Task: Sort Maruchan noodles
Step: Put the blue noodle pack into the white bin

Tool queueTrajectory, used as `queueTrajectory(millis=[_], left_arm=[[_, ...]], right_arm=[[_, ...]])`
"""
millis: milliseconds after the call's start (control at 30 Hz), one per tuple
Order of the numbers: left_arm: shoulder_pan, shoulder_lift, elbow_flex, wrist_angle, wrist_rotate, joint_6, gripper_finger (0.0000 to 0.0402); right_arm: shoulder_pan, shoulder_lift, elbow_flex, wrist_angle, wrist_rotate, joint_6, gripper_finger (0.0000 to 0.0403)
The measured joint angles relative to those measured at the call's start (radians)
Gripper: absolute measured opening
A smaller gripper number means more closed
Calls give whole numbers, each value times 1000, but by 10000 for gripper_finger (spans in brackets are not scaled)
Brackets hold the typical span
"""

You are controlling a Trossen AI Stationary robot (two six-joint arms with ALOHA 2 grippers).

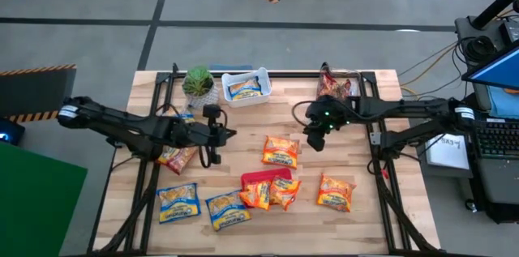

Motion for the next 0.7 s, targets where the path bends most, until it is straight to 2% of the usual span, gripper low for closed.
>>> queueTrajectory(millis=[267,400,500,700], left_arm=[[21,-6,-46,8,-14,-12,0],[20,-5,-50,-76,-27,-98,0],[21,-3,-47,-244,-91,-282,0],[42,52,-36,-722,-85,-858,0]], right_arm=[[0,168,205,-240,3,9,47],[0,242,287,-357,3,-15,47],[2,275,312,-384,5,-39,47],[2,293,310,-378,12,-96,47]])
